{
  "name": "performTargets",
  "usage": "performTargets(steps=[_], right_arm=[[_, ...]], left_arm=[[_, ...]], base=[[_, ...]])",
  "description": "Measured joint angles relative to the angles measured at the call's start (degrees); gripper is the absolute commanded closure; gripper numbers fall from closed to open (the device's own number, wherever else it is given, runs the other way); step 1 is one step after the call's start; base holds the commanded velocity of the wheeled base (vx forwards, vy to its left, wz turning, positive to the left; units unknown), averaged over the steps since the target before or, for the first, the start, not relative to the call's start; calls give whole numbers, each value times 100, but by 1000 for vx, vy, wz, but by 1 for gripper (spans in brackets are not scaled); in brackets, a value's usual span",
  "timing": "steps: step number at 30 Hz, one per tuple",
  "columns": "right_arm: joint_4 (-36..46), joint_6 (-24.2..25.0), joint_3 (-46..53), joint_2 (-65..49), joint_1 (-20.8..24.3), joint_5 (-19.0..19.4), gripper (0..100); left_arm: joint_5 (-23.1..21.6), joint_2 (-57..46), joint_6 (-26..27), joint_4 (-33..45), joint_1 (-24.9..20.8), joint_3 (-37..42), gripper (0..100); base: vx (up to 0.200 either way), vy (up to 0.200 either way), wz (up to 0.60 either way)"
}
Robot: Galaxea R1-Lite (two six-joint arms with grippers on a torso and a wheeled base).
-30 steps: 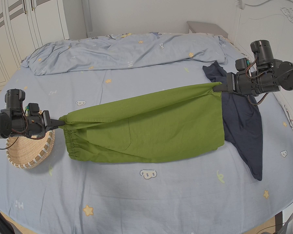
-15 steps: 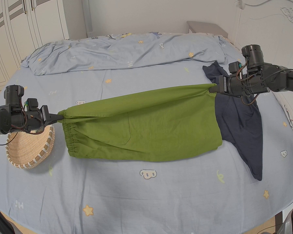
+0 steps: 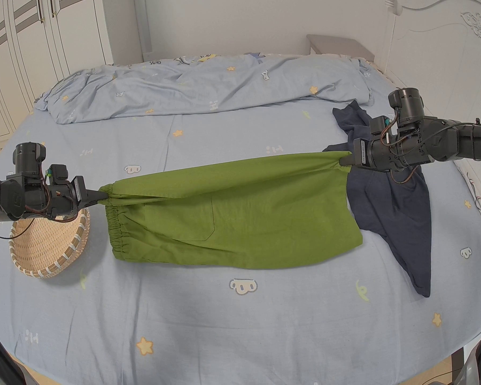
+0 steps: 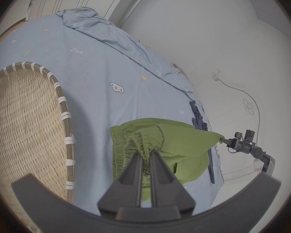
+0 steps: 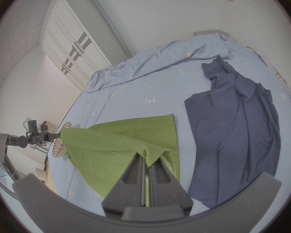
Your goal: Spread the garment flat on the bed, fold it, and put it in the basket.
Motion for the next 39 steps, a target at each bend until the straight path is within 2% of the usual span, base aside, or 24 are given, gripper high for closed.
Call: performTargets(steps=[14, 20, 39], right_arm=[[-528, -115, 96, 195, 20, 24, 100], [-1119, -107, 278, 223, 30, 55, 100], [-1387, -99, 315, 628, -17, 41, 100]], left_arm=[[52, 71, 0, -18, -247, -56, 100], [49, 82, -4, -18, -195, -66, 100], [52, 101, 7, -20, -173, 247, 100]], base=[[0, 0, 0], [0, 0, 0], [0, 0, 0]])
